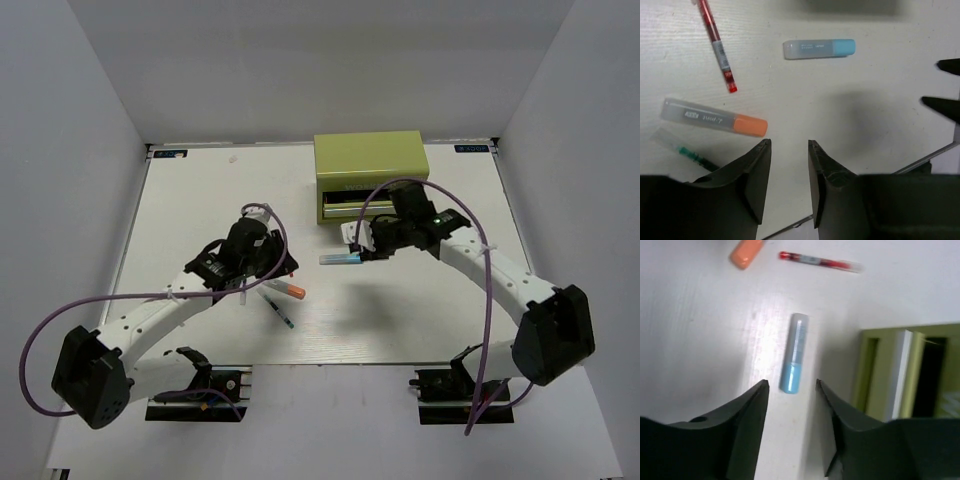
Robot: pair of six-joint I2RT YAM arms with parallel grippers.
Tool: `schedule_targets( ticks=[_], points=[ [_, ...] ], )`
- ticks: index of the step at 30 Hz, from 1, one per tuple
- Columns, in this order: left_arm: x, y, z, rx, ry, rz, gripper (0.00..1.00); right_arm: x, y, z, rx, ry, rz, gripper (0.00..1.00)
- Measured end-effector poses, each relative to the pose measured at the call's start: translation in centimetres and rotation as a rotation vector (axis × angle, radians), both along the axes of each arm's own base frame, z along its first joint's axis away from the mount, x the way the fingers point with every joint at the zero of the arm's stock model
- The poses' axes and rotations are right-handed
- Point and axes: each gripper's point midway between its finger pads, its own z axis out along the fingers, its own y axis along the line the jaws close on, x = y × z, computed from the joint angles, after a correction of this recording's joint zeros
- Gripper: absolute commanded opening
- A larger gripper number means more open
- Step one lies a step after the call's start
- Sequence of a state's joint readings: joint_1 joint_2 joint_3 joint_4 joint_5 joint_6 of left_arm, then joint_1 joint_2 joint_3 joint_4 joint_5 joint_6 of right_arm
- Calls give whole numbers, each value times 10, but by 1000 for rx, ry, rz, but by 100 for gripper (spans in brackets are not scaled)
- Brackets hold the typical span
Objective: Sort the stationery into containers
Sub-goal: Pick up the pen from the center of the board.
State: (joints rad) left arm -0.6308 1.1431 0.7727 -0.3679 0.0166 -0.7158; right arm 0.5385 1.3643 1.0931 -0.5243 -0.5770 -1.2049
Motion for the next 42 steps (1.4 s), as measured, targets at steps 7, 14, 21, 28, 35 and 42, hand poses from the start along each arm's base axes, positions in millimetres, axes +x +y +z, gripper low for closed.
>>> schedule_targets(
  ticks=[7, 14, 21, 28, 35, 42],
  points=[
    [-12, 13, 14, -52, 19, 91, 68, -17, 14, -72, -152, 171, 30, 72],
    [-22, 24, 9, -52, 43, 136, 69, -3, 18, -115, -246, 206, -36, 69],
    [-30, 32, 0, -39, 66, 154, 71, 23, 21, -127, -280, 133, -136, 66],
    [-31, 32, -1, -39, 72, 156, 71, 40, 27, -133, -301, 92, -185, 60],
    [-31, 33, 0, -34, 64, 147, 79, 41, 25, -148, -338, 104, -175, 57],
    [-35, 36, 18, -59, -50, 92, 81, 36, 28, -150, -346, 116, -120, 49]
  ],
)
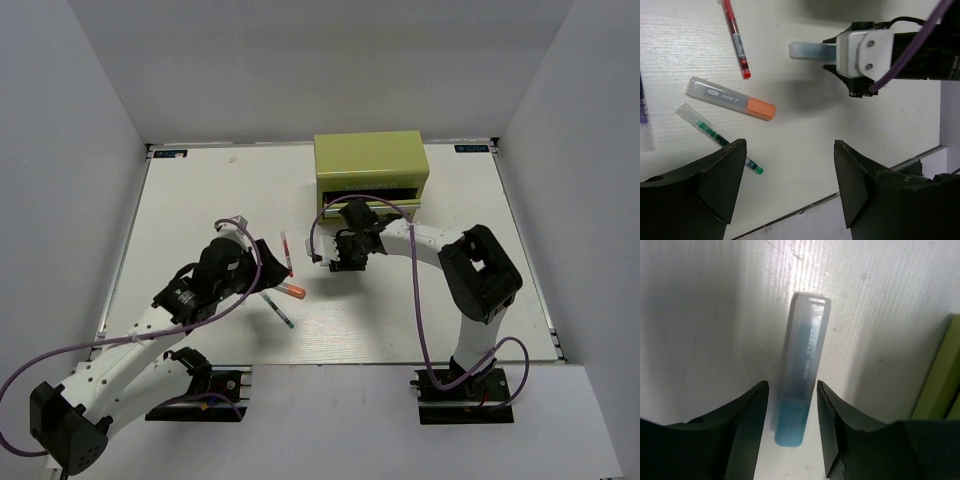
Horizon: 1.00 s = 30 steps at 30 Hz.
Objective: Sort the stationery into containers
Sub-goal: Pick up the pen from the center of the board.
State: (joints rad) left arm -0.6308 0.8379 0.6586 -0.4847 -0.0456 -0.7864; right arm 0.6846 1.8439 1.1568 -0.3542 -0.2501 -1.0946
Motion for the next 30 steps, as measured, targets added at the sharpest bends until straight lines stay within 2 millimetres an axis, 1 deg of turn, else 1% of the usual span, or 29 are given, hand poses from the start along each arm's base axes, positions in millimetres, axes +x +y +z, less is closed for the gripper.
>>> schedule_targets(
  ticks=[1, 2, 4, 5, 8, 9, 12, 15, 16, 18, 21, 23, 25, 27, 30],
  points=[
    [0, 1, 4, -1, -22, -9, 81, -2, 0, -1, -1, 7, 13, 48],
    [-1, 1, 8, -1, -48, -21, 81, -4, 1, -1, -2, 18, 24, 43],
    [-1, 3, 16, 3, -97, -40, 81, -10, 1, -3, -5, 40, 47, 38],
    [-1, 4, 20, 8, -123, -52, 81, -13, 0, -3, -6, 55, 56, 32],
    [0, 6, 32, 23, -202, -81, 81, -24, -1, -4, -2, 96, 83, 22],
    [1, 7, 36, 31, -227, -90, 81, -28, -2, -4, -1, 112, 91, 15],
    [2, 8, 44, 51, -305, -124, 83, -45, -9, -3, -10, 176, 103, 11],
    [2, 5, 44, 77, -361, -184, 83, -64, -19, 2, -13, 230, 92, 10],
    [2, 3, 43, 88, -375, -210, 83, -69, -21, 7, -7, 238, 85, 8],
    [3, -3, 38, 114, -387, -265, 83, -71, -22, 23, 22, 224, 66, 7],
    [4, -12, 24, 162, -381, -356, 85, -64, -21, 61, 100, 145, 21, 4],
    [4, -17, 10, 197, -358, -421, 85, -55, -21, 88, 162, 77, -12, 2],
    [3, -19, 1, 223, -350, -470, 86, -43, -22, 112, 215, 3, -56, 2],
    [2, -22, -1, 240, -364, -510, 86, -28, -26, 132, 259, -71, -115, 2],
    [5, -25, 2, 261, -417, -554, 87, -4, -34, 150, 296, -168, -202, 2]
  ],
)
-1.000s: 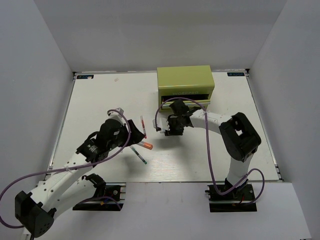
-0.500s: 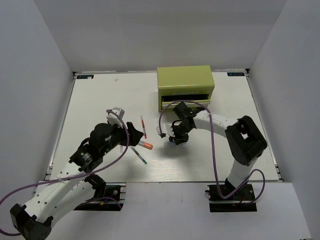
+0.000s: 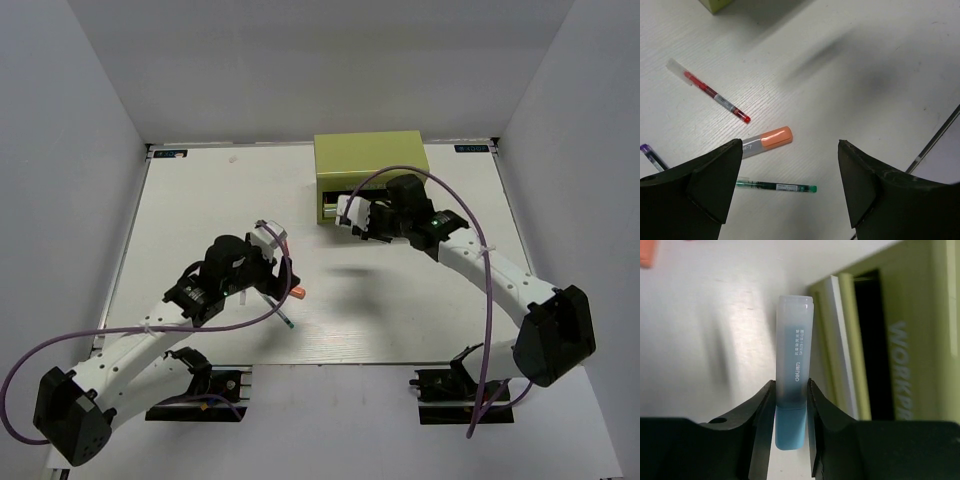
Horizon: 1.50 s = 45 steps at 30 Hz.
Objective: Sort the stationery into containers
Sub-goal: Pick up the pen from the center of the board, then place the pen in the drawer.
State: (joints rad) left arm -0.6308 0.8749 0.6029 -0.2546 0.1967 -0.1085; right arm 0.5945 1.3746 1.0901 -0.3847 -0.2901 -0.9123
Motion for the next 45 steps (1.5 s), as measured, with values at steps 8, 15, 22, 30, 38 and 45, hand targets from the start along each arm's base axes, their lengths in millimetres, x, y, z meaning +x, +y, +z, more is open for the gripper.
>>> schedule_targets(
  ticks=[8, 15, 22, 30, 38, 45],
  points=[
    [4, -5, -30, 120, -2, -107, 87, 62, -26, 20, -7, -140, -181, 1],
    [5, -6, -33, 139, -19, -138, 87, 92, -32, 28, -52, -242, -184, 1],
    [6, -6, -33, 149, -33, -147, 87, 102, -33, 15, -113, -271, -138, 5],
    [7, -6, -37, 165, -33, -157, 87, 113, -31, 14, -141, -331, -102, 14],
    [7, -5, -41, 183, -28, -165, 92, 113, -31, 10, -153, -330, -87, 32],
    [11, -6, -43, 222, -17, -187, 94, 112, -31, 9, -155, -326, -83, 38]
  ],
)
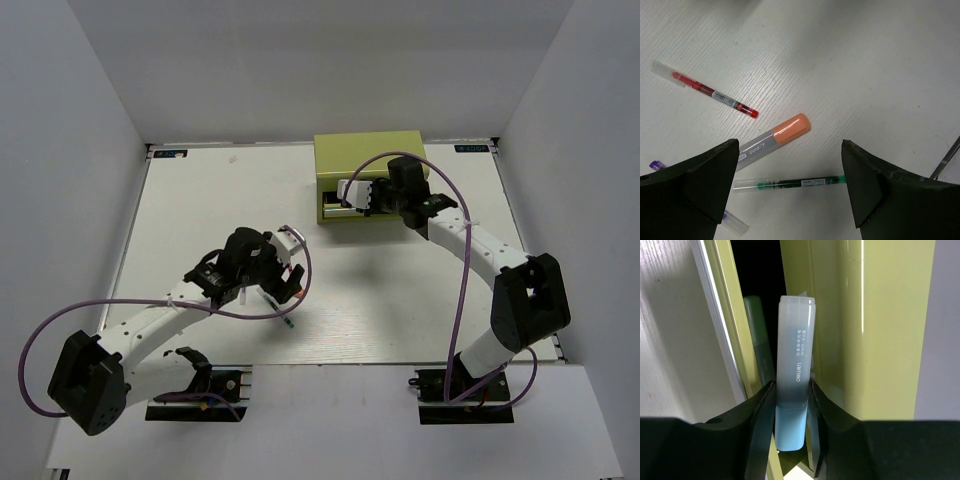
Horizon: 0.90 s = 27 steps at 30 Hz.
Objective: Sort the stationery into containers
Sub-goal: Place the pen in the drawer.
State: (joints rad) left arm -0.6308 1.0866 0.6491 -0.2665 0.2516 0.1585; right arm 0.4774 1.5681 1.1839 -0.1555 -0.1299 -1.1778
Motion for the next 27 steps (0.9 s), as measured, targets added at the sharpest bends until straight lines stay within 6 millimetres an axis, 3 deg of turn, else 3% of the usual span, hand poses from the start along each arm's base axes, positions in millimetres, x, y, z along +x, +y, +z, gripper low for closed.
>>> schedule_targets(
  ticks=[14, 17, 18, 19, 21, 23, 25, 27],
  points=[
    [2, -4, 2, -18, 53, 38, 95, -1, 0, -1, 2, 5, 0, 39],
    [2, -5, 1, -24, 78, 61, 96, -2, 2, -1, 14, 12, 3, 29],
    [3, -4, 1, -27, 89, 74, 96, -4, 3, 0, 28, 19, 6, 17],
    [5, -4, 1, -29, 105, 93, 95, -6, 4, 2, 41, 24, 9, 12],
    [9, -4, 1, -30, 140, 141, 88, -13, 7, 12, 89, 39, 12, 4],
    [14, -4, 2, -40, 186, 214, 65, -21, 8, 28, 149, 43, 11, 1],
    [17, -4, 0, -50, 247, 296, 58, -32, 10, 51, 226, 37, 9, 1],
    [20, -4, -3, -54, 306, 370, 60, -44, 9, 65, 286, 37, 4, 10]
  ],
)
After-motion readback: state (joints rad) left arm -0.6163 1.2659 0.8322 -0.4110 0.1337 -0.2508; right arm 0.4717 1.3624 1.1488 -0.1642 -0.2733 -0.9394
